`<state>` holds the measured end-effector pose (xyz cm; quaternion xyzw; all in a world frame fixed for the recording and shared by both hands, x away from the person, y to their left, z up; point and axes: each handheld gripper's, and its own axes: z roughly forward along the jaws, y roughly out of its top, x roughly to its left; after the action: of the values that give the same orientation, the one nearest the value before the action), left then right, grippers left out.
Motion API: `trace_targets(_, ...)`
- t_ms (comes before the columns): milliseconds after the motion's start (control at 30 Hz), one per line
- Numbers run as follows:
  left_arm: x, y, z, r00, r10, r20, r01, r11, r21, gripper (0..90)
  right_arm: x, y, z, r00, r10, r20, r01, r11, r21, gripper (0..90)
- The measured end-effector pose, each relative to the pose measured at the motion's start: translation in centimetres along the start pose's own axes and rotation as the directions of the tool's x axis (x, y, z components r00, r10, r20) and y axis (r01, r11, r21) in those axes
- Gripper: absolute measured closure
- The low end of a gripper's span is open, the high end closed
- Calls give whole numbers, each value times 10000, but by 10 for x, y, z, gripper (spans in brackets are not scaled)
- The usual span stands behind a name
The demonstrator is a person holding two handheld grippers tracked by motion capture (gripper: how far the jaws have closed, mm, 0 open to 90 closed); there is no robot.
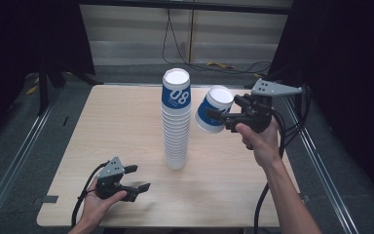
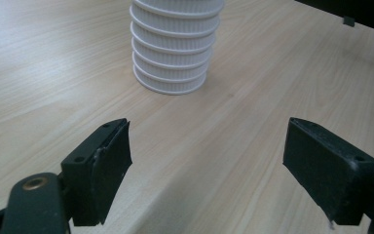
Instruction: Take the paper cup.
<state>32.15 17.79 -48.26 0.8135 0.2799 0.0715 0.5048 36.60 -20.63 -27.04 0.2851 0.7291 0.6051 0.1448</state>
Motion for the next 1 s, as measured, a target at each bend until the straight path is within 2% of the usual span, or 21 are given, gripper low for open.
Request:
trace_targets(67,-1,1,0,10000,34,24,-33,10000,-50,176,2,-6,2,10000,-10,-72,11,10000,31,274)
trace_targets(133,-1,1,0,9999,-108,113,110,9999,-133,176,4,-16,6,9999,0,-158,3,9998,183,274)
trace_targets(267,-1,4,-2,10000,75,-46,-76,9998,-194,176,6,-25,8,9993,-32,-364,42,9996,271,274)
trace_targets(300,0,6,-3,9998,170,-143,-173,9995,-245,176,9,-33,12,9990,-63,-435,82,9990,437,273)
trace_targets(400,4,10,-5,9999,-117,-11,117,9989,-456,176,12,-42,17,9985,-69,-542,101,9982,598,273)
trace_targets(667,6,15,-6,9998,-137,130,144,9984,-549,176,16,-60,27,9966,50,-827,16,9969,790,273)
trace_targets(700,3,17,-5,9996,187,208,-178,9990,-417,176,18,-66,29,9958,35,-916,33,9973,739,273)
trace_targets(733,3,17,-5,9996,187,208,-178,9990,-417,176,19,-68,30,9953,86,-966,-15,9973,729,272)
trace_targets(833,-4,22,-3,9978,550,374,-532,9975,-468,176,19,-76,35,9928,333,-1147,-249,9969,744,273)
trace_targets(933,-5,25,-2,9973,602,419,-574,9962,-651,176,21,-83,39,9918,423,-1205,-308,9950,955,273)
trace_targets(967,-6,27,-1,9969,740,267,-719,9949,-704,176,21,-85,40,9906,481,-1281,-358,9946,969,273)
trace_targets(1000,-6,28,0,9973,713,177,-695,9941,-835,176,22,-87,40,9898,546,-1317,-419,9944,974,273)
